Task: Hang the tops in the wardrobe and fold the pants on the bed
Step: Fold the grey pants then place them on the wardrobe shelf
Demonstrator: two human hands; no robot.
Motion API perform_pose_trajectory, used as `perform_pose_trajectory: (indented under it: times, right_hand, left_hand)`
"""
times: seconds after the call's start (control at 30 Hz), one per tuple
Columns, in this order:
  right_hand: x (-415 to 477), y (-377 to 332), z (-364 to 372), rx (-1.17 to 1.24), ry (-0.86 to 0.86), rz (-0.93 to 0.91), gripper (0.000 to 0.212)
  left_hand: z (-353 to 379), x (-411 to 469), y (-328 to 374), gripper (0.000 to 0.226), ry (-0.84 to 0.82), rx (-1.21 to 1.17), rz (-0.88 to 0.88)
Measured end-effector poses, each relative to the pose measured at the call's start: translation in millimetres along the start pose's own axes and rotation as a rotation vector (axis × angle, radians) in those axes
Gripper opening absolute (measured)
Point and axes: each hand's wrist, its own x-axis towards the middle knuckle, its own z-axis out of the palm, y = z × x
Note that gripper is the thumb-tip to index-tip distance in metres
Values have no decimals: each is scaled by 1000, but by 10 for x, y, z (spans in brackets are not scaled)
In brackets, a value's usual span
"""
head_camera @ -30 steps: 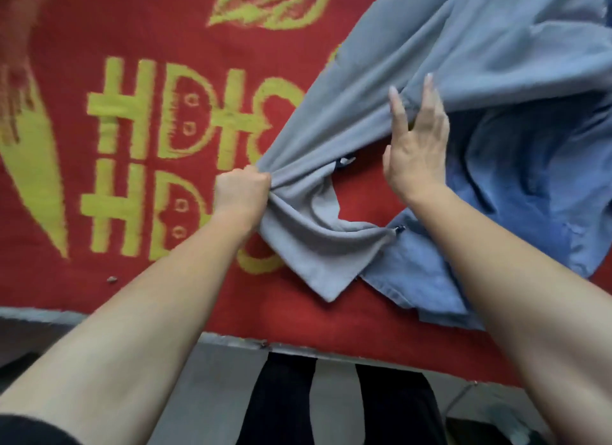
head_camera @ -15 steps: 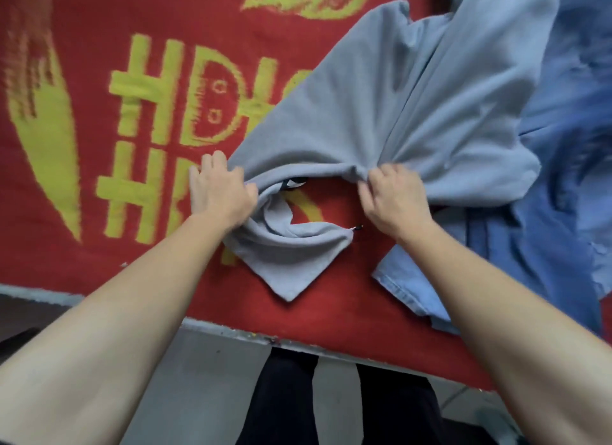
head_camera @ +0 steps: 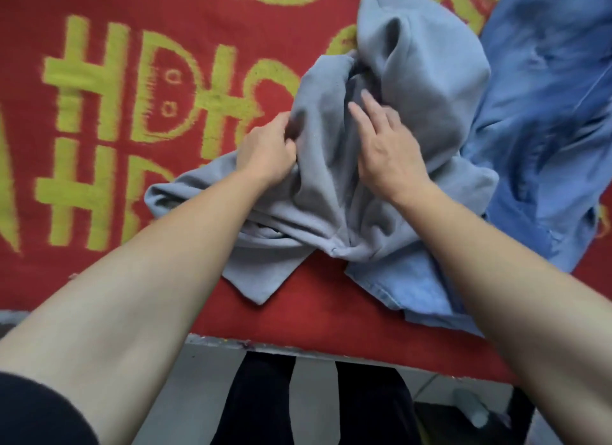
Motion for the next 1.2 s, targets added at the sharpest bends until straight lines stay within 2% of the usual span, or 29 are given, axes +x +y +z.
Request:
perform_pose_trajectory:
  times: [0.07,0.17,0.27,0.33,0.37,0.43,0.47,0.53,0.6,0.67,0.77,0.83,0.9,0.93,1.0,1.07,1.13,1.2]
  right_hand:
    - [154,97,0,-137,-82,-75,62]
    - [104,196,-4,-259,-141,31,74]
    - [-85,168,23,-213,-204,146,85]
    - [-182,167,56,-172,-195,223,83]
    - [-220,158,77,-178,-187,218,73]
    - [-298,116,97,-231,-138,99,32]
    - [-341,100,117,-253,-115,11,19]
    - [-449,36,149,-287,-114,-146,18]
    - [-573,-23,118,-269,-137,-264,9]
    - [-660,-24,67,-190,-134,-346,13]
    - [-687,22,-2,1,-94,-306,26]
    - [-641,61,-34,161,-65,-122,29]
    - [-582,116,-60,240,-70,117,43]
    - [-551,152,-68,213,-84,174,54]
    - [-494,215,-92,-4,-126,141,62]
    - [-463,235,-86,-194,-166,80,56]
    - [-455,169,-69,-272,-179,55,51]
    - [-490,54,-45,-270,-208,95,54]
  left_hand:
    - [-54,-165,-164,45,48,160,-48]
    - [-181,-341,-534,37,39,318,-200]
    - [-257,-364,-657,33,-9,381,-253]
    - [-260,-350,-589,32,-28,385,-275]
    - [-244,-348,-556,32,-26,370,-292]
    - [-175,-357,-519,32,-8,335,-332]
    - [-138,-366,-499,31,18,331,-341]
    - [-82,-354,-436,30,96,333,-290]
    - [-54,-271,-321,38,147,250,-169]
    - [-35,-144,-168,52,99,114,-71]
    - [-7,-55,26,72,-167,-103,-21]
    - [24,-122,67,63,-230,14,50]
    - [35,-229,20,44,-157,189,113]
    - [28,-289,-29,36,-102,223,128]
    - [-7,-418,-174,26,16,265,123]
    - [-70,-518,-352,23,125,316,74]
    - [-123,-608,-478,21,206,340,17]
    - [-154,-694,-563,22,275,363,2]
